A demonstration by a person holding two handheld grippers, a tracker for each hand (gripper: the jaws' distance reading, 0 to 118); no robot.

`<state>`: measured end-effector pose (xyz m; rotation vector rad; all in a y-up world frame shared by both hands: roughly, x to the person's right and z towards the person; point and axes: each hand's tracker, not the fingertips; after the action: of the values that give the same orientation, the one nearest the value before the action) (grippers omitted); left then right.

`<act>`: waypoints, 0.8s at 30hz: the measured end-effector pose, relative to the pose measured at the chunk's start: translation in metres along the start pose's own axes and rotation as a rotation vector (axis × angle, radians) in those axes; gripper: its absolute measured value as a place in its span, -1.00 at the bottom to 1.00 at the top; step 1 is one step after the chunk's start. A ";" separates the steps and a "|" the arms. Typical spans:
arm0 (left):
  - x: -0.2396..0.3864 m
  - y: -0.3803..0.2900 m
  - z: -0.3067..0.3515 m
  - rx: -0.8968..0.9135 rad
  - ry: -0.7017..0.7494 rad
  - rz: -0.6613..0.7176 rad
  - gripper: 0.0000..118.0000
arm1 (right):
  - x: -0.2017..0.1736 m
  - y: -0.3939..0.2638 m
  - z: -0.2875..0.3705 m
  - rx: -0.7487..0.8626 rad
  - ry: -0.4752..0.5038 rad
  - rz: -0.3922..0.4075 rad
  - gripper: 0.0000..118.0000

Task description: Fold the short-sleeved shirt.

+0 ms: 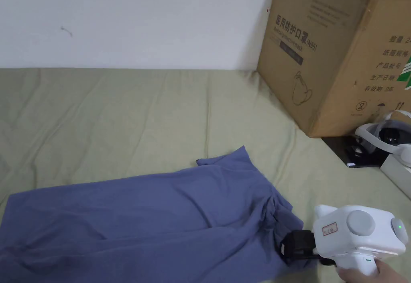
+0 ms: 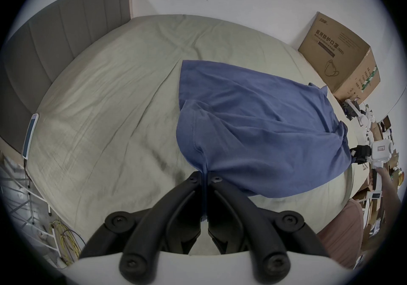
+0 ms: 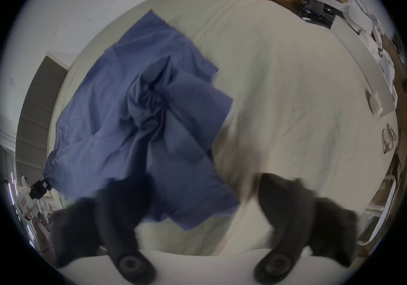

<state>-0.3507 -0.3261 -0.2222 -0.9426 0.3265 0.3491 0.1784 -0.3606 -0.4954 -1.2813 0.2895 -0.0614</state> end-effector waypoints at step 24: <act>-0.086 -0.033 -0.004 -0.212 -0.098 -0.026 -0.96 | 0.041 -0.090 0.053 -0.048 0.102 -0.067 -0.85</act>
<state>-0.4140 -0.3598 -0.1648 -1.1326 0.1894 0.4106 0.2410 -0.3450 -0.4035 -1.3373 0.3374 -0.1781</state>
